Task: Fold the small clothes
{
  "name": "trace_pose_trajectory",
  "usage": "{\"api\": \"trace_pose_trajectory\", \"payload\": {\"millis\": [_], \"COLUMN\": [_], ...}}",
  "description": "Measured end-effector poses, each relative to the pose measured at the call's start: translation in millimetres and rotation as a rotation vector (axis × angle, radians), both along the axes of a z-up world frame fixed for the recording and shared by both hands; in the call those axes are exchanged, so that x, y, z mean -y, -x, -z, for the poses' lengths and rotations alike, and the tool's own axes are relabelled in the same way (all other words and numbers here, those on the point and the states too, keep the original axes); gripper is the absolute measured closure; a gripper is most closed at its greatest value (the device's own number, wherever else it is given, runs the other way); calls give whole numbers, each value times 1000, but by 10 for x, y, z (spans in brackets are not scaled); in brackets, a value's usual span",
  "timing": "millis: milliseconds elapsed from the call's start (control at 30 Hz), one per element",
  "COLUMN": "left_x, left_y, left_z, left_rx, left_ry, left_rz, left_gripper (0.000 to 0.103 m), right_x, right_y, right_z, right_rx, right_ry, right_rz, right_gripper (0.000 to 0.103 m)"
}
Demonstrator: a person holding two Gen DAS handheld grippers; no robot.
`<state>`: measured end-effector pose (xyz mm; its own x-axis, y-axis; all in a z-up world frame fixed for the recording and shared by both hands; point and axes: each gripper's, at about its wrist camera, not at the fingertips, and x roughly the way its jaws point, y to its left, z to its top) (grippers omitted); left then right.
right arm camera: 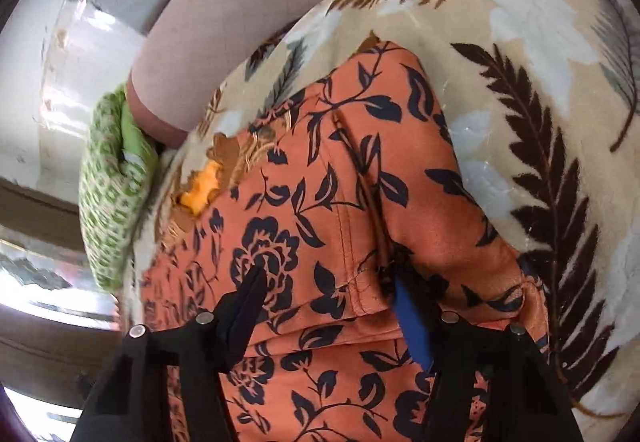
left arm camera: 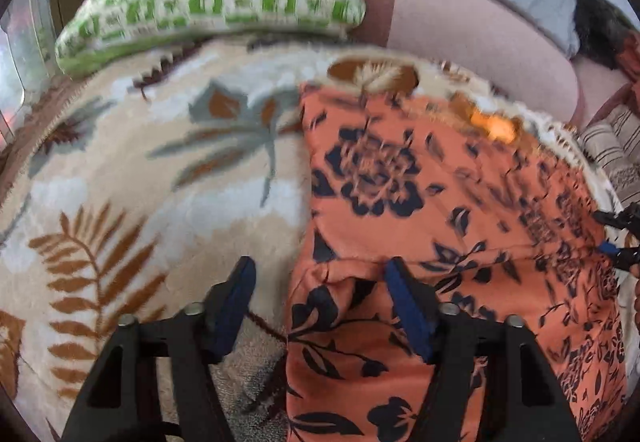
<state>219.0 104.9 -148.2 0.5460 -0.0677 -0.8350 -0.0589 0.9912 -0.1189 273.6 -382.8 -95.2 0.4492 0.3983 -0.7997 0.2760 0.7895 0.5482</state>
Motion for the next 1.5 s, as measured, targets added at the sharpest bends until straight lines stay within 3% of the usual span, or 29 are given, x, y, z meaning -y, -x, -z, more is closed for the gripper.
{"api": "trace_pose_trajectory", "payload": {"millis": [100, 167, 233, 300, 367, 400, 467, 500, 567, 633, 667, 767, 900, 1067, 1233, 1333, 1500], "left_x": [10, 6, -45, -105, -157, -180, -216, -214, -220, -244, -264, -319, -315, -100, 128, 196, 247], "left_y": [28, 18, 9, 20, 28, 38, 49, 52, 99, 155, 220, 535, 1063, 1570, 1846, 1980, 2163], "left_z": [-10, -16, -37, -30, 20, 35, 20, 12, -48, -124, -198, -446, -634, -676, -732, -782, -856], "left_rx": [10, 6, 6, 7, -6, -9, 1, 1, 21, 34, 47, 117, 155, 139, 144, 143, 163], "left_ry": [-27, -31, -17, 9, 24, 40, 74, 72, 63, 76, 78, 75, 47, 61, 72, 80, 81], "left_rz": [22, 25, 0, -30, -48, -59, -82, -81, -83, -82, -90, -133, -189, -171, -109, -91, -82], "left_gripper": [62, 82, 85, 86, 86, 86, 83, 81, 72, 70, 62, 38, 36, 36, 36, 35, 33], "right_x": [-35, -89, -109, -167, -173, -153, -157, -107, -44, -7, -11, -69, -300, -662, -870, -937, -998], "right_y": [-24, -55, -73, -52, 2, 19, -11, 47, 124, 213, 286, 587, 1253, 1753, 2015, 2008, 2128], "right_z": [-31, -18, -9, -104, -206, -146, 99, 117, 29, -108, -205, -421, -473, -365, -387, -127, -457], "right_rx": [-10, -11, -12, 22, 55, 29, -70, -34, -2, 26, 61, 161, 257, 215, 211, 49, 145], "right_ry": [29, 46, 51, 71, 79, 93, 133, 100, 72, 93, 94, 110, 101, 147, 199, 202, 196], "right_rz": [-24, -47, -62, -64, -59, -53, -64, -53, -31, -12, -10, -15, -46, -127, -192, -218, -205], "right_gripper": [38, 45, 85, 92, 93, 93, 88, 88, 78, 30, 27, 27, 27, 27, 25, 20, 20]}}
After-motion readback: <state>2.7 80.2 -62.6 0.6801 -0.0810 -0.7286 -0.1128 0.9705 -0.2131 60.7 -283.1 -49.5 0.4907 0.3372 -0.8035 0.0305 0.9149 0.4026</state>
